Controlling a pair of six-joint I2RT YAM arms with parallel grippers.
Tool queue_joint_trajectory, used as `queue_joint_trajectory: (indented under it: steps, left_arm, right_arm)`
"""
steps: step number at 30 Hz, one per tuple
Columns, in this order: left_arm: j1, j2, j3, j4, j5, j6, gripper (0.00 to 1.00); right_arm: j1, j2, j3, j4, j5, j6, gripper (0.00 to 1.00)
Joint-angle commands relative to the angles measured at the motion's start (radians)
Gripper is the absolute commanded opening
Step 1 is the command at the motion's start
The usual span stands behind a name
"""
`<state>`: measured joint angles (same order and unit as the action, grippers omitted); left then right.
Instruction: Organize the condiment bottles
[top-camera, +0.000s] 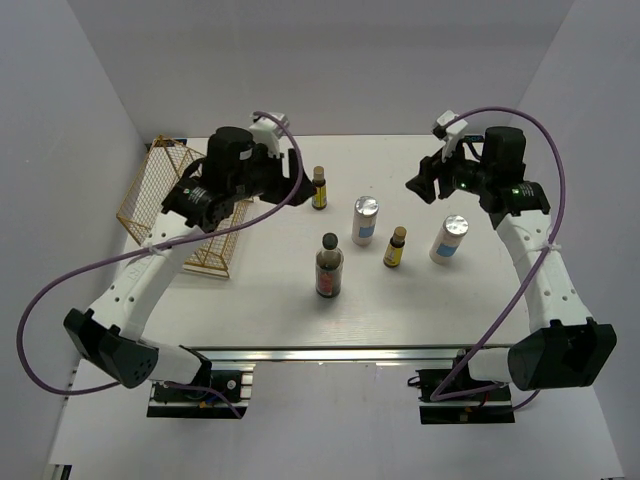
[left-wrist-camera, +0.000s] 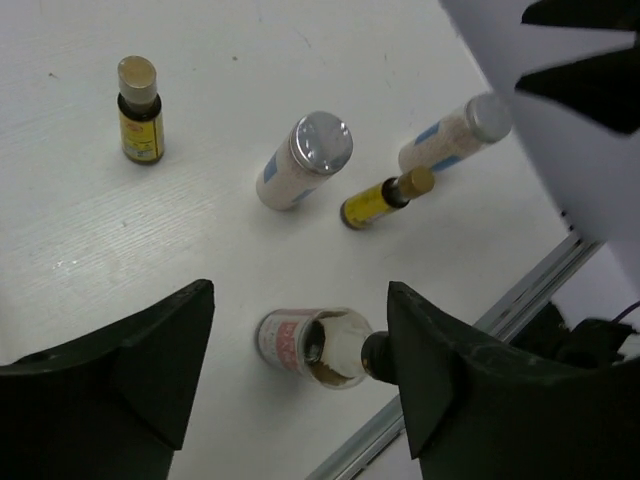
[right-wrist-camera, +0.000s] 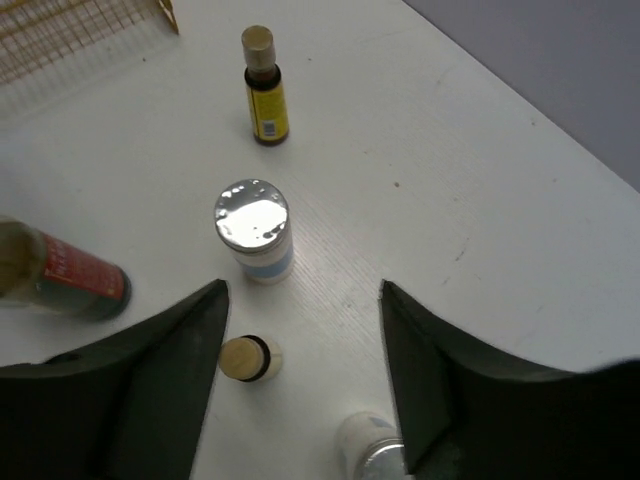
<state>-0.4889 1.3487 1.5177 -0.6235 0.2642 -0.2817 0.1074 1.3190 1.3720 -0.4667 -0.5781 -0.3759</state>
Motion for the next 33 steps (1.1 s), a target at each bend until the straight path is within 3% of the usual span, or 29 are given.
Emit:
queue_joint_trajectory:
  steps: [1,2,5,7,8,11,19,25,33]
  left_arm:
    - [-0.082,0.048,0.100,-0.159,-0.120,0.004,0.82]
    - [-0.123,0.064,0.114,-0.179,-0.134,0.004,0.86]
    - [-0.207,0.118,0.174,-0.231,-0.187,0.006,0.93]
    - [-0.244,0.154,0.222,-0.268,-0.233,0.007,0.95]
    - [-0.275,0.164,0.234,-0.294,-0.247,0.010,0.96]
    - [-0.332,0.196,0.275,-0.327,-0.315,0.009,0.98]
    - [-0.457,0.243,0.285,-0.383,-0.463,-0.036,0.98]
    - [-0.493,0.288,0.263,-0.421,-0.559,-0.065,0.98]
    - [-0.494,0.290,0.220,-0.383,-0.628,-0.074,0.88]
  right_arm:
    - [0.008,-0.026,-0.036,0.037,0.022,0.074,0.62]
    - [0.009,-0.029,-0.045,0.042,0.036,0.092,0.49]
    - [0.008,-0.044,-0.079,0.051,0.058,0.111,0.41]
    - [0.008,-0.050,-0.093,0.046,0.064,0.118,0.54]
    - [0.008,-0.053,-0.097,0.046,0.070,0.123,0.66]
    - [0.008,-0.056,-0.106,0.045,0.081,0.120,0.76]
    - [0.009,-0.056,-0.123,0.043,0.086,0.127,0.77]
    - [0.009,-0.056,-0.129,0.049,0.098,0.126,0.77]
    - [0.009,-0.063,-0.146,0.051,0.107,0.127,0.77]
